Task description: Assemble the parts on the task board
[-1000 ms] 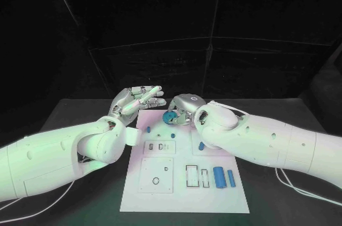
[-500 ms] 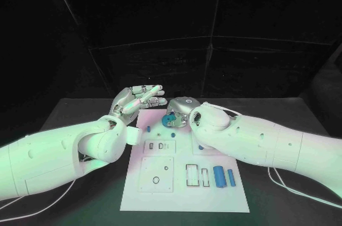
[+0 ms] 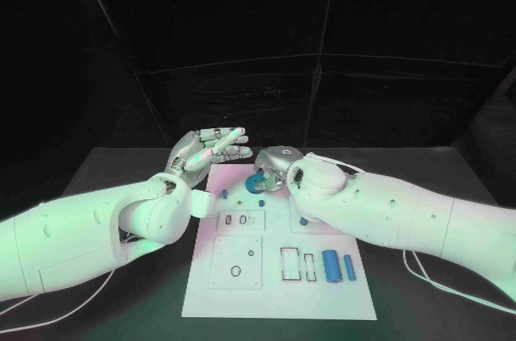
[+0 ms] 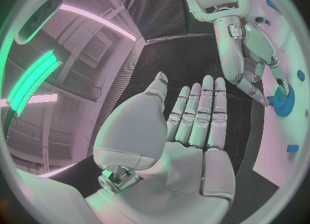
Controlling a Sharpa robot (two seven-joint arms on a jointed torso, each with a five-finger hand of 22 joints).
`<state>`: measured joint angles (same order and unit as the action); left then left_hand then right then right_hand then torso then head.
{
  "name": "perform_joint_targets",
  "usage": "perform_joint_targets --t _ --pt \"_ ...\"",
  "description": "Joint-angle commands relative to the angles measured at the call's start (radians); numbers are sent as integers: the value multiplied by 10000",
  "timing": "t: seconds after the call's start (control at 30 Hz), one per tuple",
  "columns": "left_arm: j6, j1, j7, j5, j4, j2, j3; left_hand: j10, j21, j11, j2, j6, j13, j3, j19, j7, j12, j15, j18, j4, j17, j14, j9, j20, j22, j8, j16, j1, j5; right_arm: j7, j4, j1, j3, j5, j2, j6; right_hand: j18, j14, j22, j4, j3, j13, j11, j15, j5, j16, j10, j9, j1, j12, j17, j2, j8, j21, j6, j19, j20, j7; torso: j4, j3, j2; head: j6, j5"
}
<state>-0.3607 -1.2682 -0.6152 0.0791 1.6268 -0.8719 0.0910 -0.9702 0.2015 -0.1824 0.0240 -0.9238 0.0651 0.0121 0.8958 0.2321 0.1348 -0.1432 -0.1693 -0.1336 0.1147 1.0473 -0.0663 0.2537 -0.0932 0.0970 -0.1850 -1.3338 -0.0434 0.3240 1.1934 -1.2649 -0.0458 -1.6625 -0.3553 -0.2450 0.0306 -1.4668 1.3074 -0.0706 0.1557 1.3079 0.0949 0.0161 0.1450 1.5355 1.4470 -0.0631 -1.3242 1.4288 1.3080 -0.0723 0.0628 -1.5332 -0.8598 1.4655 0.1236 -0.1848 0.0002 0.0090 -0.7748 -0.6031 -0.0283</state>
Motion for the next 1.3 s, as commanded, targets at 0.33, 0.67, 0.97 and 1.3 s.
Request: perform_joint_targets --t 0.33,0.67,0.97,1.3 --pt "98 -18 -53 -57 3 -25 -12 -33 -46 -66 78 -24 -9 1 45 84 -34 -13 -121 76 -11 -28 8 8 13 -31 40 2 -44 54 391 -15 4 15 -342 -184 -41 -823 1551 -1566 -744 948 93 130 547 -47 -13 -30 1380 -14 1658 -132 7 71 137 214 164 -51 -11 6 9 29 -18" --pt "126 -21 -71 -57 2 -163 -11 -35 -65 -69 92 -26 -10 14 40 88 -46 -17 -121 82 -14 -35 8 12 26 -43 62 19 -43 -1883 2106 -25 4 2527 -2828 -1464 16 -783 1323 -918 -970 995 10 59 1216 -126 7 -60 -66 11 1494 86 55 177 -326 30 105 21 -92 -24 50 105 132" --pt "175 -24 -102 -55 -79 -193 -9 -79 -85 -49 113 -68 -3 25 49 53 -44 -10 -127 107 -12 -16 1 14 41 -39 80 21 -43 -3463 2471 -34 5 4211 -4783 -1013 41 -790 1218 -122 -990 979 -61 -2 1026 -126 -9 -67 -970 -28 1519 34 103 236 -584 -57 44 89 -171 2 77 185 232" --pt "215 -23 -111 -55 -214 -141 -8 -98 -91 -41 120 -84 -1 30 54 42 -42 -6 -129 118 -11 -8 -1 13 46 -38 86 21 -44 -3803 2011 -17 0 4151 -5196 -695 39 -802 1226 78 -1029 978 -73 -17 1042 -107 -7 -59 -1139 -35 1568 22 92 235 -619 -52 29 100 -166 15 52 211 238"
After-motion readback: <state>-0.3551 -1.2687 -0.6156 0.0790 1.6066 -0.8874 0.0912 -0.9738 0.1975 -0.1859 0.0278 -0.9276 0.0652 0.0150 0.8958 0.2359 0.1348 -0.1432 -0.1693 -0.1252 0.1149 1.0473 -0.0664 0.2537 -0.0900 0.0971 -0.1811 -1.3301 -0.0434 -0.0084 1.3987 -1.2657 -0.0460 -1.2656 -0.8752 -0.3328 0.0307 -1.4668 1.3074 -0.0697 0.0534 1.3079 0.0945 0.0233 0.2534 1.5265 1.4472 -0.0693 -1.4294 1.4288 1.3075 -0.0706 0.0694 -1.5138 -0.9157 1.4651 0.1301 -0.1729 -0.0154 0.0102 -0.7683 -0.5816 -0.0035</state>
